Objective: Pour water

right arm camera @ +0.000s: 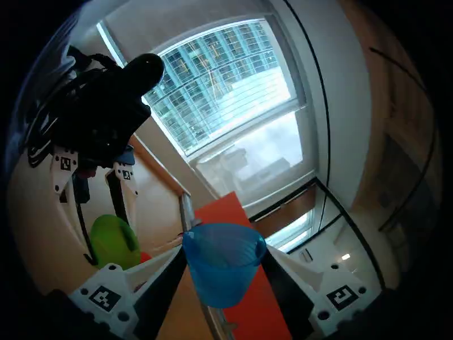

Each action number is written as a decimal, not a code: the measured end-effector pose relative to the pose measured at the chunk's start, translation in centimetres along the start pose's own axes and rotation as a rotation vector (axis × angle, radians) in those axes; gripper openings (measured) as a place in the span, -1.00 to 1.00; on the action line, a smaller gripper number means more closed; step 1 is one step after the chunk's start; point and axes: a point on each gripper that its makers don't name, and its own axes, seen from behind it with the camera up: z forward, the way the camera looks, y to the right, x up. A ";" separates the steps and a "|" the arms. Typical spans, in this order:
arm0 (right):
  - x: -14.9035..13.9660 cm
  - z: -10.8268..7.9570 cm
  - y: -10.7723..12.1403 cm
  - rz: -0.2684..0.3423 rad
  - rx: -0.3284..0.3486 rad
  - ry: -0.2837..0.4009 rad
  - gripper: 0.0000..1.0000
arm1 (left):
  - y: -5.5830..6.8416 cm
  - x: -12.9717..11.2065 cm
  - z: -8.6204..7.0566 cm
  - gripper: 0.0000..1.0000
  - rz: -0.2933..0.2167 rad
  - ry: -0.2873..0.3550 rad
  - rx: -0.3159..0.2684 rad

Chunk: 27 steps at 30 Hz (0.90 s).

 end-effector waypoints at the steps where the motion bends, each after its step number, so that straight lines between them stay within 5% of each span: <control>1: 0.0 0.1 0.1 -0.006 -0.001 -0.001 0.81 | 0.0 0.0 0.0 0.74 0.000 0.000 0.000; 27: -0.3 0.6 1.8 -0.146 -0.036 -0.013 0.80 | 0.0 0.2 0.2 0.74 -0.008 0.003 -0.004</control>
